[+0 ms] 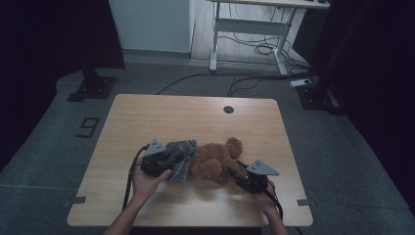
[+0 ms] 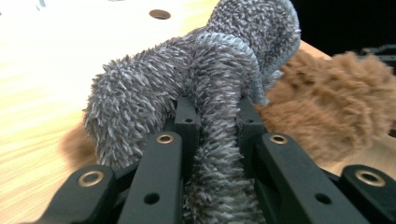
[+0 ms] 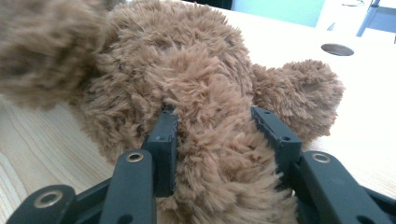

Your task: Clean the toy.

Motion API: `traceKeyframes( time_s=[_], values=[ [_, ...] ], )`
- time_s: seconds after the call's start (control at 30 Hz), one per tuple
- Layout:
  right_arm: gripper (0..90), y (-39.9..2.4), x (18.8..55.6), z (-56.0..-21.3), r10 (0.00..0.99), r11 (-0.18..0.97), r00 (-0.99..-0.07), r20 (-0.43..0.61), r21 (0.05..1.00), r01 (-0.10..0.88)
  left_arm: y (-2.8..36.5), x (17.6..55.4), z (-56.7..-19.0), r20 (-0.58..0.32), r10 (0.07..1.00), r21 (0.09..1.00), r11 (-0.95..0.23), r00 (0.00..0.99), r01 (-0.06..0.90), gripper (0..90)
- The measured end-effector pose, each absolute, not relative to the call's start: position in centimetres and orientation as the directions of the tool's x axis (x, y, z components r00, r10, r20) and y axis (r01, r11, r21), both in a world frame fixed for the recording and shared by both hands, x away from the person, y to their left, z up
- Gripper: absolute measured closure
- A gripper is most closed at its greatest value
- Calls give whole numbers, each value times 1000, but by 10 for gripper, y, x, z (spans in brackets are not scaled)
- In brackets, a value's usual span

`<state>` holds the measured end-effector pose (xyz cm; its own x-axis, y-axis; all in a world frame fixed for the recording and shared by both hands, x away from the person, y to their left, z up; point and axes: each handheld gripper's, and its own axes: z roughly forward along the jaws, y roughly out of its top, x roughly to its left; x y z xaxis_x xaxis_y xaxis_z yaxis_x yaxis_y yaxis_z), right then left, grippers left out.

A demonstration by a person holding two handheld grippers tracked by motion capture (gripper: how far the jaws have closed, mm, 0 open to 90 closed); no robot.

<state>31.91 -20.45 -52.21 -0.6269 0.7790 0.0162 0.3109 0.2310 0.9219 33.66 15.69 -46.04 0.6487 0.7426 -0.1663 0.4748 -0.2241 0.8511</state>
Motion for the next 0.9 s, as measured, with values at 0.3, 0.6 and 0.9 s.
traceKeyframes(
  time_s=[0.3,0.6,0.9],
  values=[
    [555,-205,320,-523,777,225,-629,23,923,312,205,337,-489,-177,827,811,-185,534,555,766],
    [545,-207,318,-526,782,225,-622,22,922,315,199,342,-458,-210,808,851,-126,550,510,761],
    [507,-213,310,-526,745,281,-668,-9,912,301,134,375,-438,-166,767,837,-222,620,499,760]
  ],
)
